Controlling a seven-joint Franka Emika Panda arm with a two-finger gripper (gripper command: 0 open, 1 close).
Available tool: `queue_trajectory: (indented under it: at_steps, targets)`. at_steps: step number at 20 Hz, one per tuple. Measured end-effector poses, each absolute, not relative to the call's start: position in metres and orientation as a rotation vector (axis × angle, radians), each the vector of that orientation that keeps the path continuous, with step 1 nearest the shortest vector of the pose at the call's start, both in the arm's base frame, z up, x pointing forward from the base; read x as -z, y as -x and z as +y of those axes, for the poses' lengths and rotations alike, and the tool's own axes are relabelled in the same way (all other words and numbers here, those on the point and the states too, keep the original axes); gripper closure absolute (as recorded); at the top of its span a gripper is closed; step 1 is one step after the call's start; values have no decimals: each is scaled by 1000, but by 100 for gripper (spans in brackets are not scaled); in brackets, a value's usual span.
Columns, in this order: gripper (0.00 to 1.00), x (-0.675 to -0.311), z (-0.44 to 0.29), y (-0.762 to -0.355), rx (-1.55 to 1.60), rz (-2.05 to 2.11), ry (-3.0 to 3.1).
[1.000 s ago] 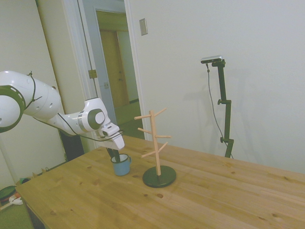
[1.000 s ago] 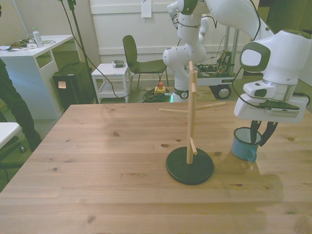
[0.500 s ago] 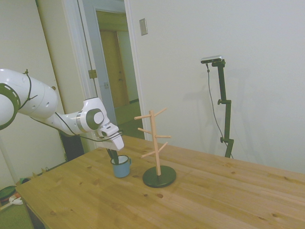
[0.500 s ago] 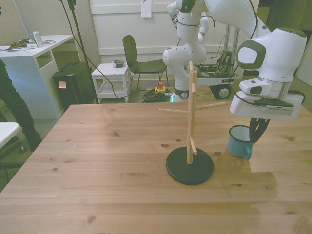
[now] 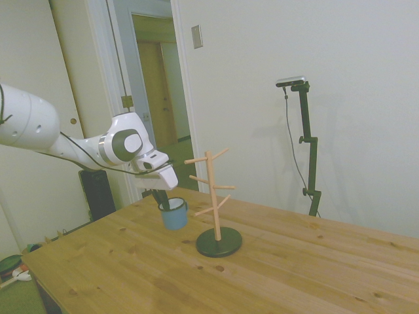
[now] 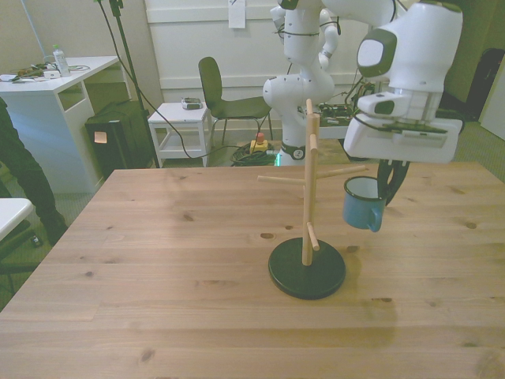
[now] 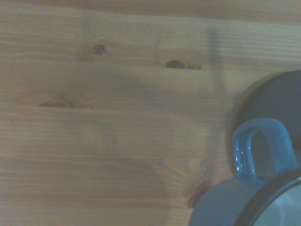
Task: Hang the mug
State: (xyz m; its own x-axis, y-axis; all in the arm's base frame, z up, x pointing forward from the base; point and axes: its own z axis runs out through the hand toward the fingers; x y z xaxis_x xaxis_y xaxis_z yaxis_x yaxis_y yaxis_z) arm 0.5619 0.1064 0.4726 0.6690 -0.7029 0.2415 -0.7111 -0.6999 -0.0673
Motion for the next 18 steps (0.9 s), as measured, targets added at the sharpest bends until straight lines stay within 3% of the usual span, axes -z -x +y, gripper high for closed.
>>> queue_trajectory:
  at_steps: [18]
  targets:
    - [100, -566, 85, -542, -494, -1201, -2879]
